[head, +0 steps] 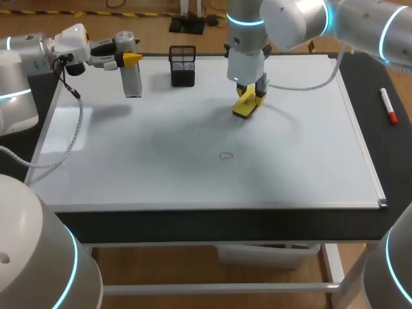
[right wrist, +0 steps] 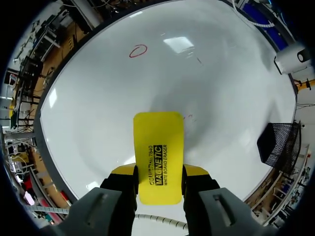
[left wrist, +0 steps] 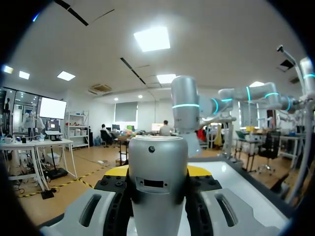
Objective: Pick up the inspection probe, press it on each red-marked spot on the whiteboard one by one, put down the probe, pick up the eraser, and wipe off all the red marks.
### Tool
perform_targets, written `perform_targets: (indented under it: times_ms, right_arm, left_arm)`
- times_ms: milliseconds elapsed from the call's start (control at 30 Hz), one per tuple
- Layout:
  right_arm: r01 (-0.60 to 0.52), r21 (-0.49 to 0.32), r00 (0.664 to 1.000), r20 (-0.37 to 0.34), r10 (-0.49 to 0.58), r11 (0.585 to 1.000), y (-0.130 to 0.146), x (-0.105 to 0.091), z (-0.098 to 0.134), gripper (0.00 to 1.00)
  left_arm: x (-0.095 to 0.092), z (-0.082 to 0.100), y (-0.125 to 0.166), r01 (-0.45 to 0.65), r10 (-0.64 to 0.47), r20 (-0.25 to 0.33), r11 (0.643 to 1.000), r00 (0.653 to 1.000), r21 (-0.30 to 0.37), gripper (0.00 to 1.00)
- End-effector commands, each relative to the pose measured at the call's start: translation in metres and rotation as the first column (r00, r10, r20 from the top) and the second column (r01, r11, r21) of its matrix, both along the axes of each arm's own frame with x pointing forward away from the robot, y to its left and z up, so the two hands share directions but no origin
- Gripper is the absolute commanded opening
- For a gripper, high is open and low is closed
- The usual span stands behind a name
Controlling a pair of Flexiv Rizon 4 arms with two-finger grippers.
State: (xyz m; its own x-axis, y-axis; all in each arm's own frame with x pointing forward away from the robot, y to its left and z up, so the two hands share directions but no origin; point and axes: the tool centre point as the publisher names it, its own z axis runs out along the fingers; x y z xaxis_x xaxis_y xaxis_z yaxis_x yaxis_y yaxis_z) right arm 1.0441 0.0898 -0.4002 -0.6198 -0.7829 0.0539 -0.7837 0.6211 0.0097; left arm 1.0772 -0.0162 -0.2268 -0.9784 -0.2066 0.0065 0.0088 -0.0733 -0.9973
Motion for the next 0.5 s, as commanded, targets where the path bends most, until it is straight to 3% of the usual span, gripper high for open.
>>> perform_targets:
  times_ms: [33,500]
  right_arm:
    - [-0.012,-0.011,1.000,0.002,0.012,1.000,0.005,0.000,0.004,0.00]
    - [-0.182,-0.016,0.983,0.002,0.182,0.983,0.072,-0.004,-0.001,0.00]
  left_arm:
    - [-0.001,0.001,-0.001,-0.004,0.004,0.001,1.000,1.000,0.001,0.00]
    - [-0.001,0.001,-0.001,-0.004,0.004,0.001,1.000,1.000,0.001,0.00]
